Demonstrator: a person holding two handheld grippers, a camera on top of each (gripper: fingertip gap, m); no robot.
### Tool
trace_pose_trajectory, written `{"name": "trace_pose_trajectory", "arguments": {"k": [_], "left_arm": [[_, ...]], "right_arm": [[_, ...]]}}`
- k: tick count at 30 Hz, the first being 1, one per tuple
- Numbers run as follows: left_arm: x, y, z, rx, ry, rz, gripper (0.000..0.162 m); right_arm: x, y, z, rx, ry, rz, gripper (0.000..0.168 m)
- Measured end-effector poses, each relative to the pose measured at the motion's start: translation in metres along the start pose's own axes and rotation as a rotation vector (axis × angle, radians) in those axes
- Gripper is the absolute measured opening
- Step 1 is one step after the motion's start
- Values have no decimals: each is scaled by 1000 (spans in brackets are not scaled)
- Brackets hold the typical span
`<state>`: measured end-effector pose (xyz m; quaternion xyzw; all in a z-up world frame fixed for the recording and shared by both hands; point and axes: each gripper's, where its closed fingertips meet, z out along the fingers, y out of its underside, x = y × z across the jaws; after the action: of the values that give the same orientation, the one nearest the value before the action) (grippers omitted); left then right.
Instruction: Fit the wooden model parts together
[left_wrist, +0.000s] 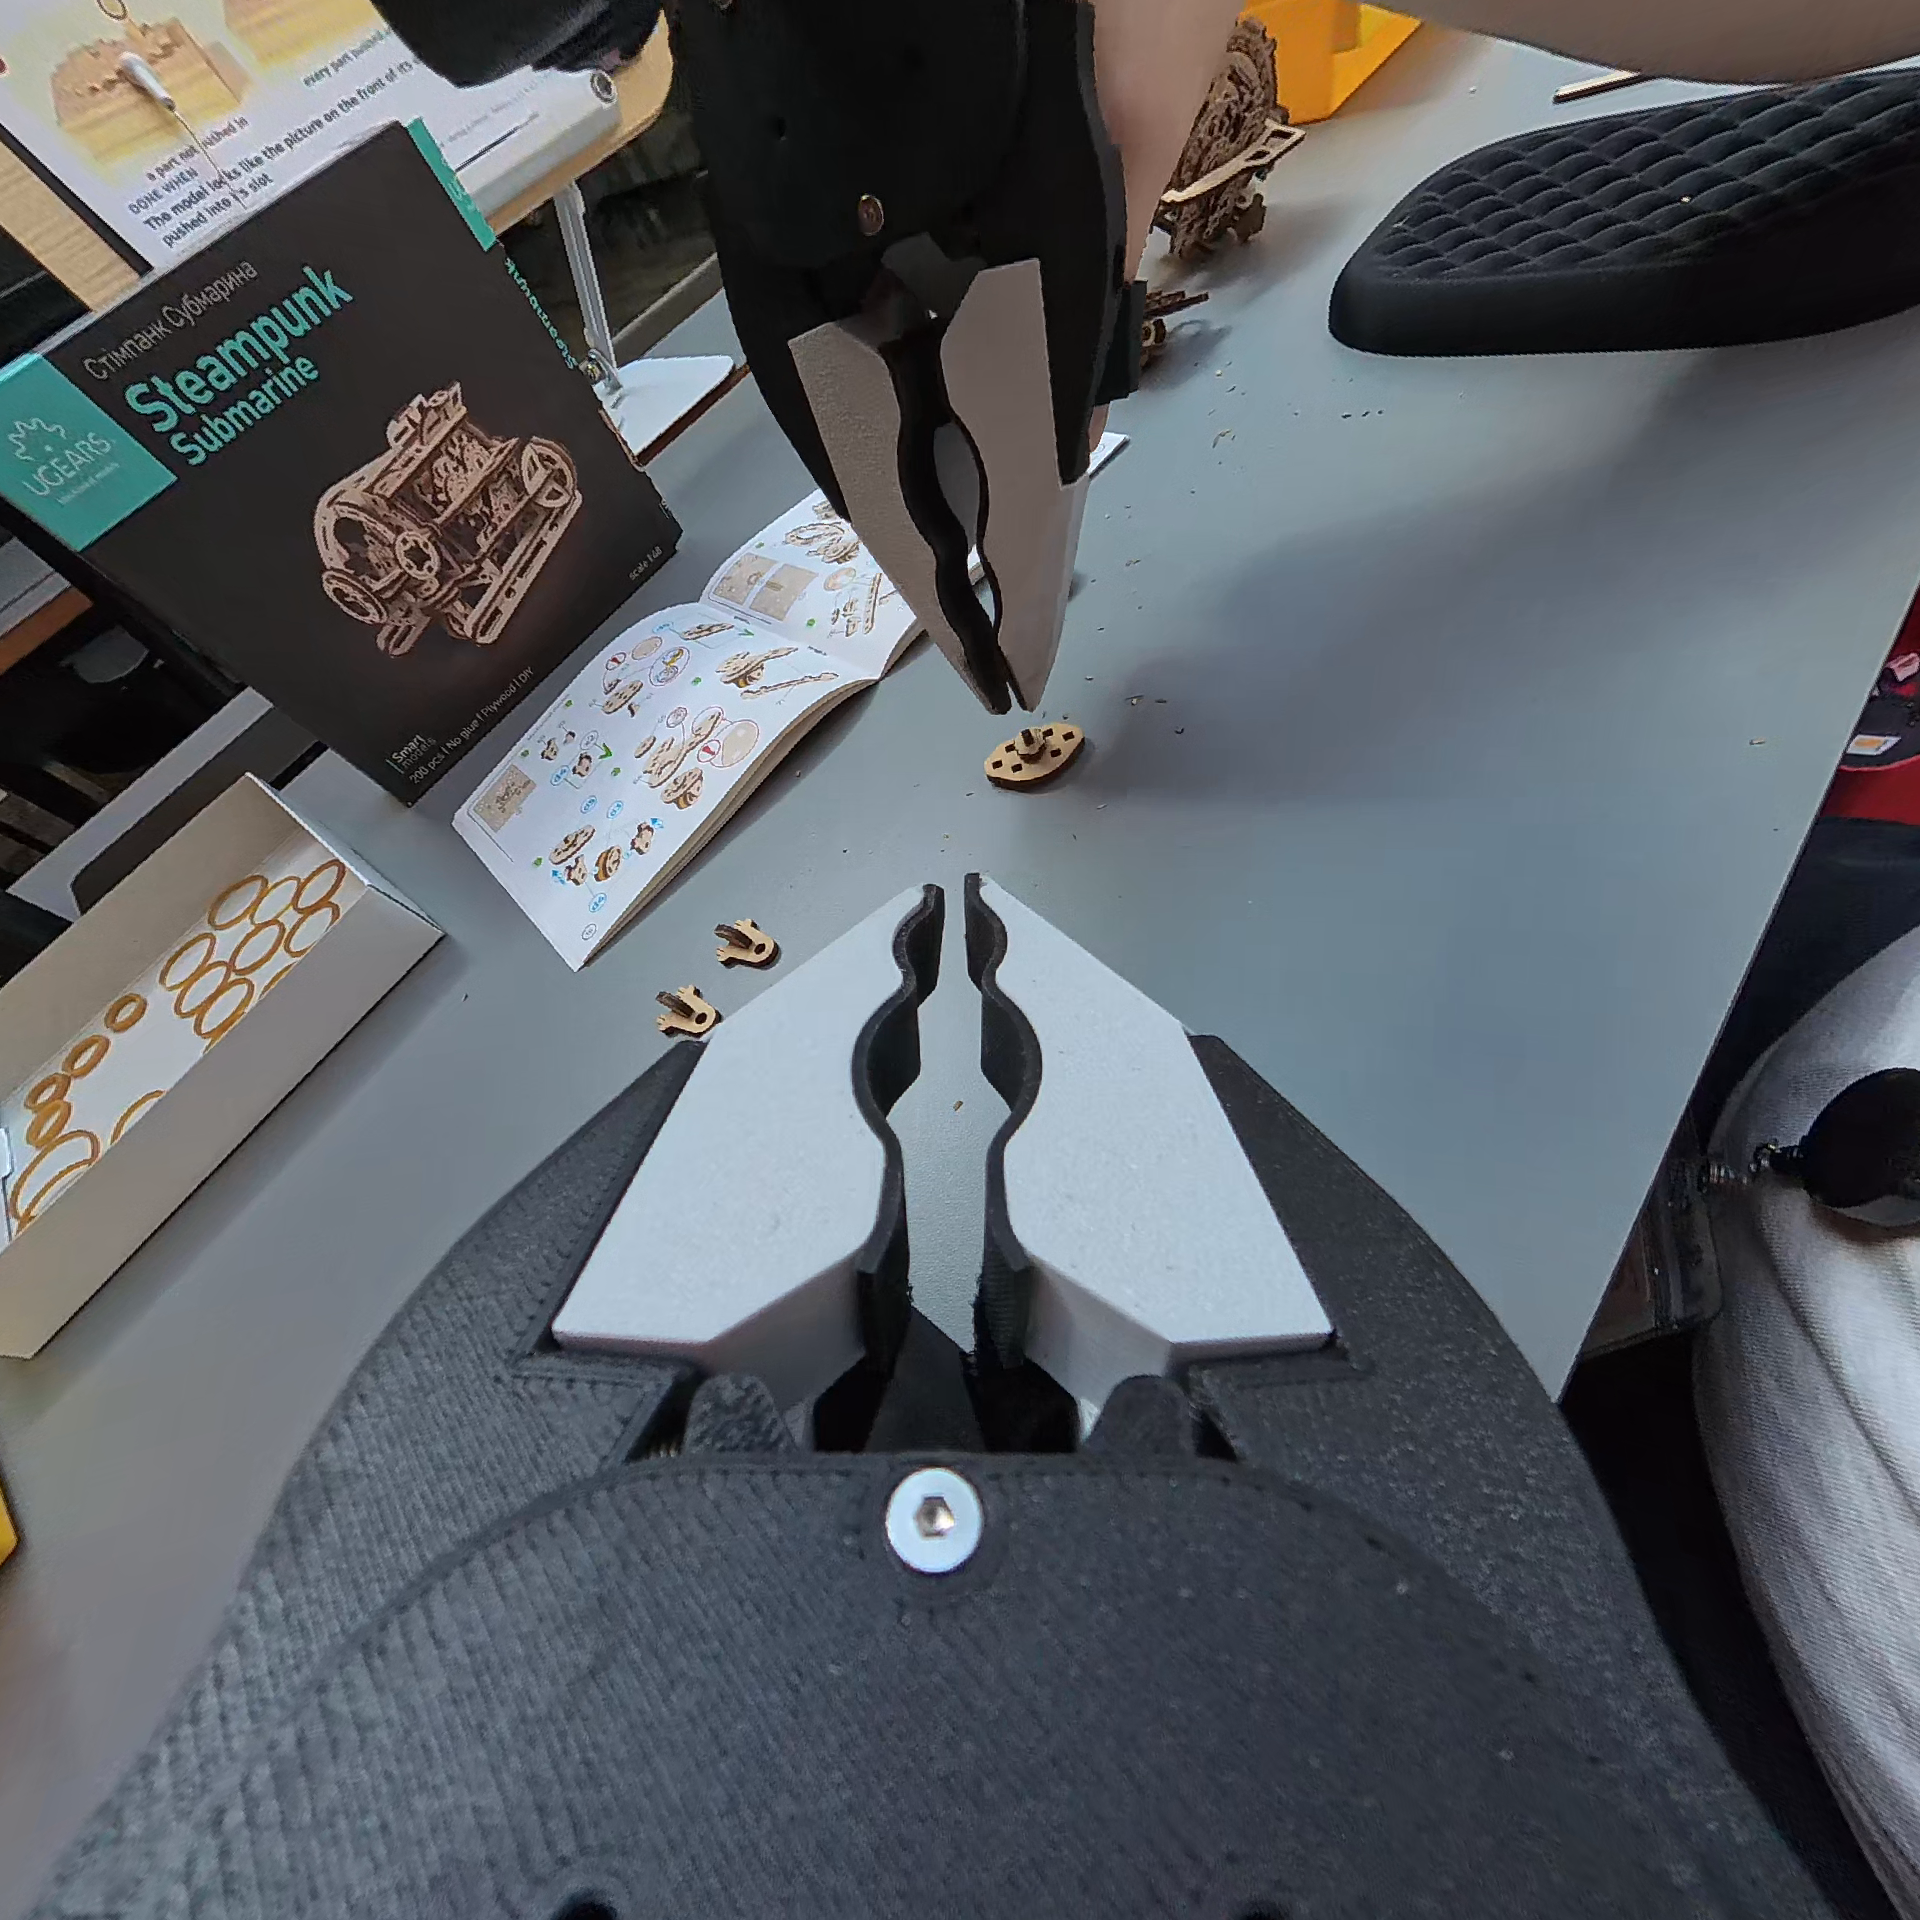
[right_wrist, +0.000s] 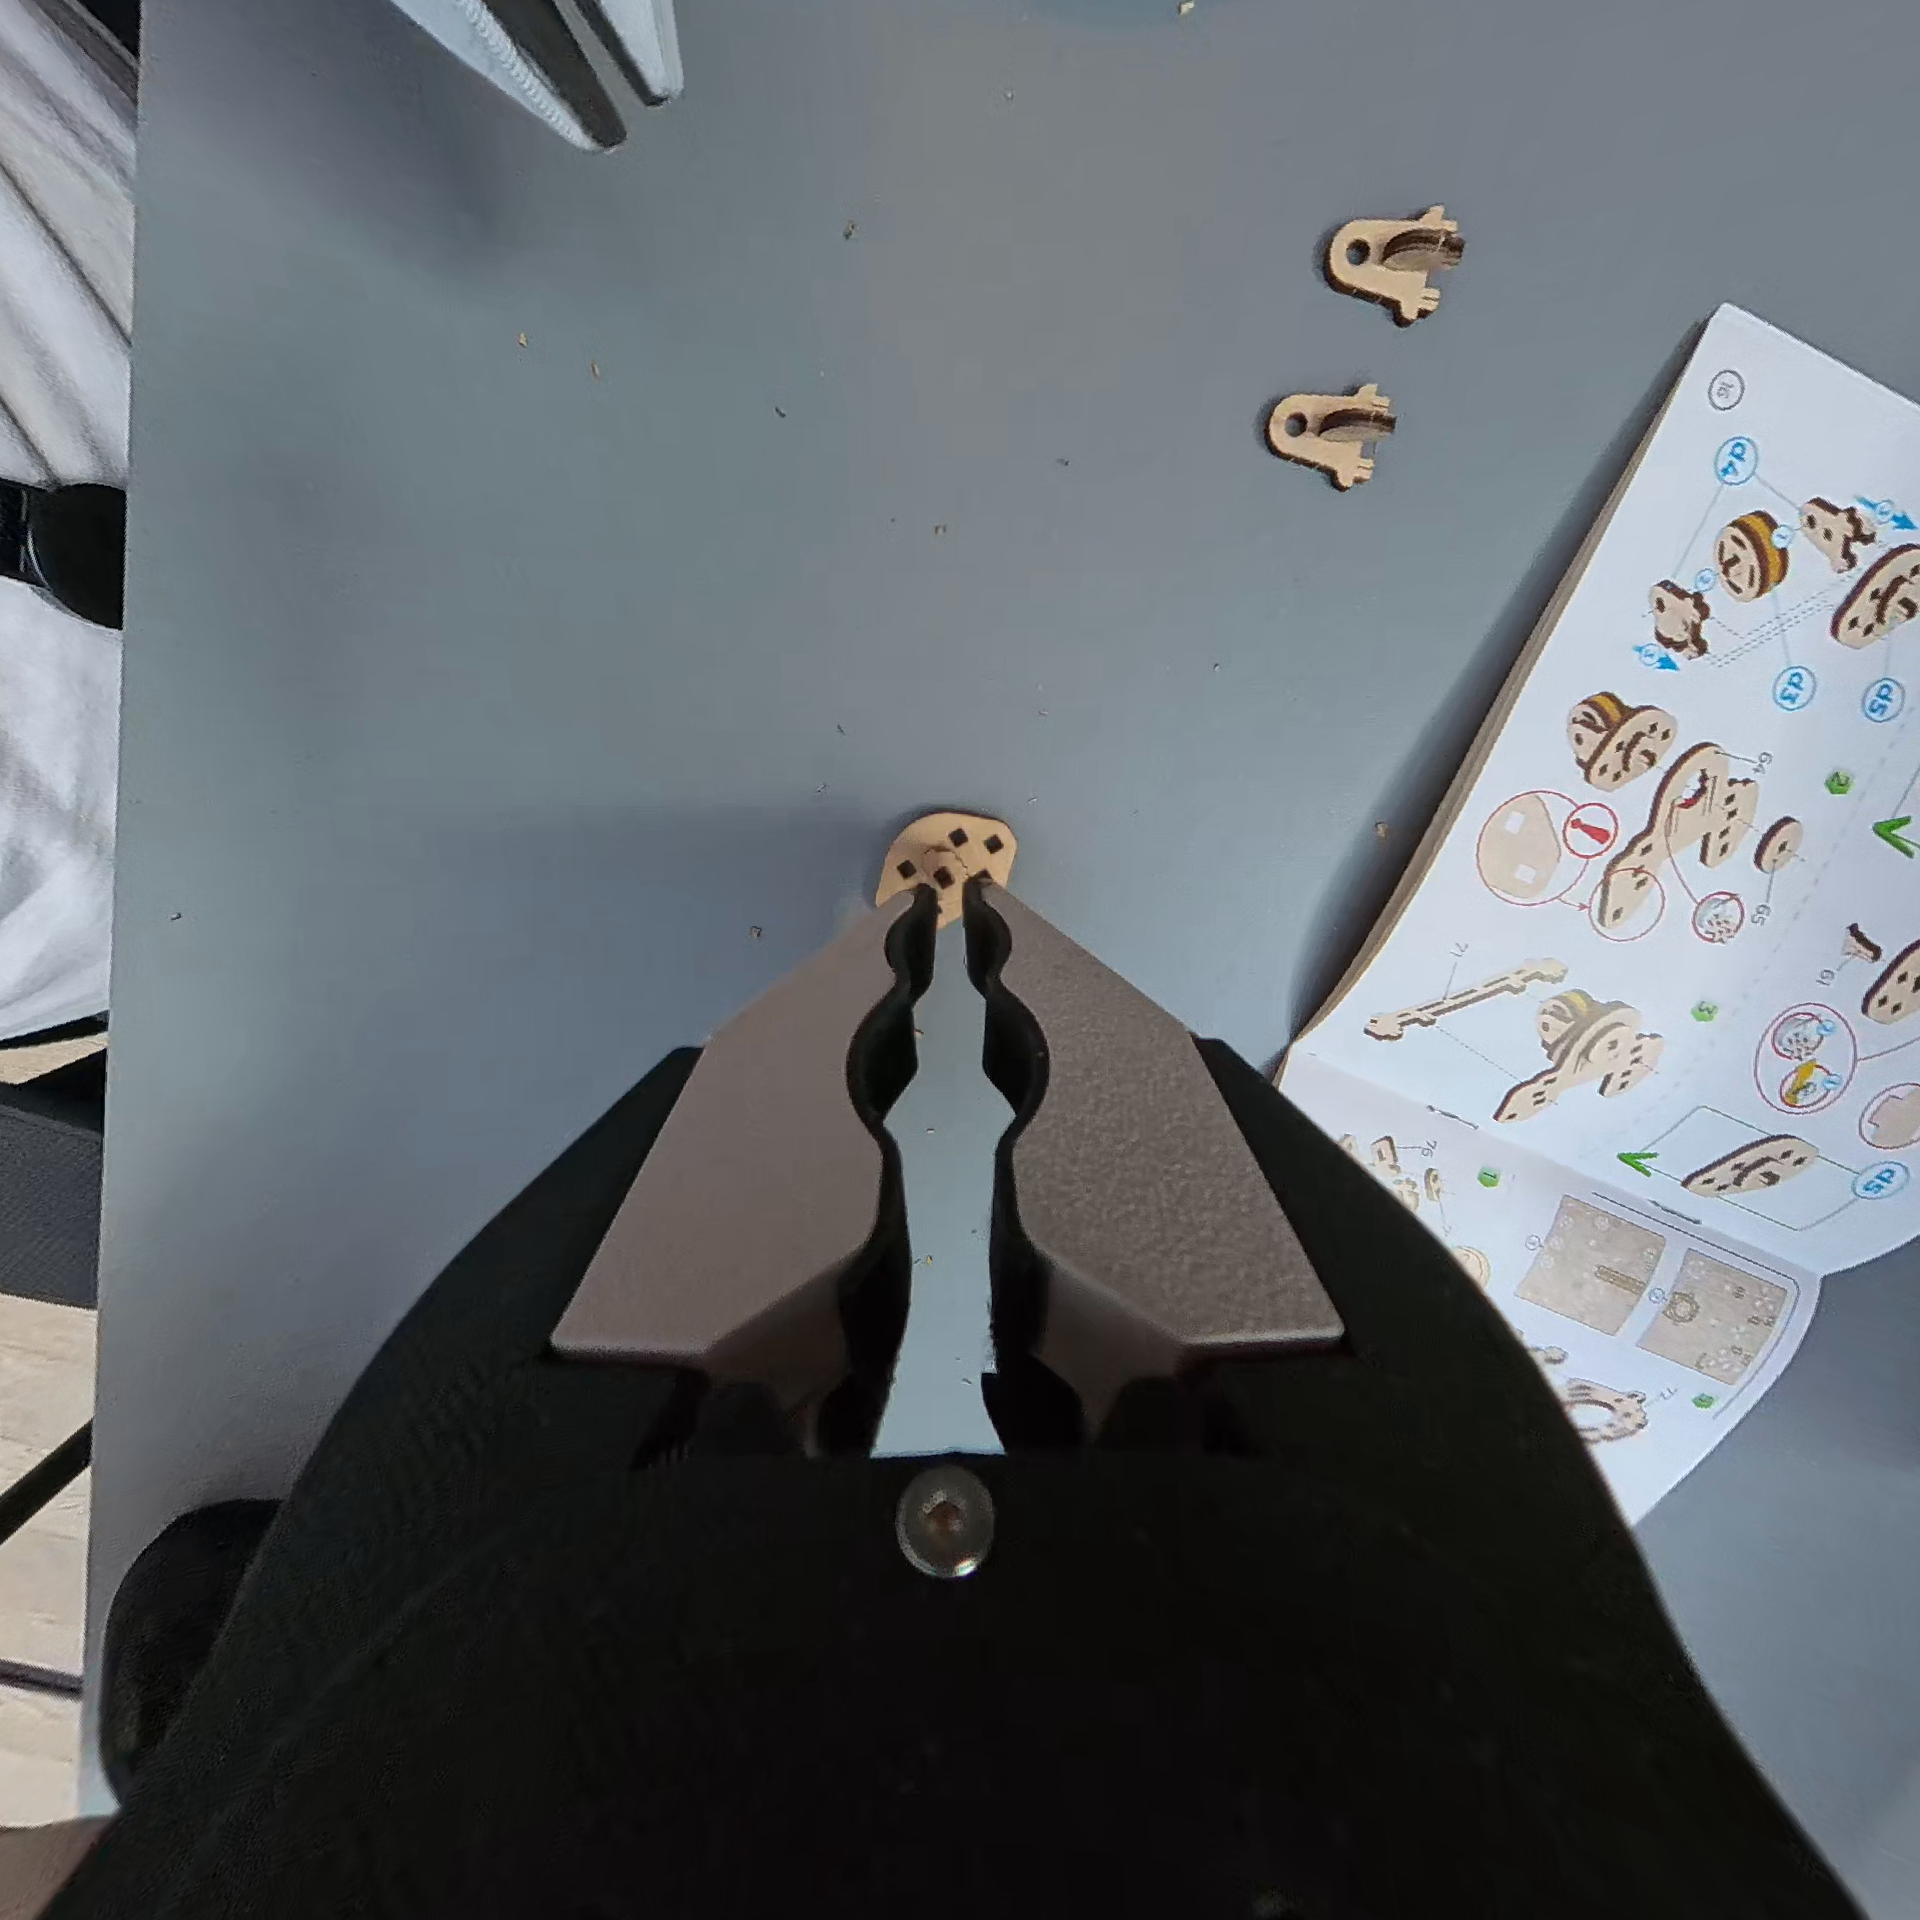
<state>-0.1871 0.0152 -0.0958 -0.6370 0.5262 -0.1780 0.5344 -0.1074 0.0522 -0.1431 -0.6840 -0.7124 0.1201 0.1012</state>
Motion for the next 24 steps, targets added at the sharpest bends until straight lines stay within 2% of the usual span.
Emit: {"name": "trace_pose_trajectory", "arguments": {"k": [5,12,24], "left_arm": [[0,-1,1,-2,2,5,2],[1,-1,1,-4,2,4,2],[-1,2,0,-12,-4,-2,2]], "right_arm": [[-3,-4,-1,5,22,-181,3],[-4,-2,2,-57,-13,-293,4],[-2,2,10,-93,-36,-327,4]]}}
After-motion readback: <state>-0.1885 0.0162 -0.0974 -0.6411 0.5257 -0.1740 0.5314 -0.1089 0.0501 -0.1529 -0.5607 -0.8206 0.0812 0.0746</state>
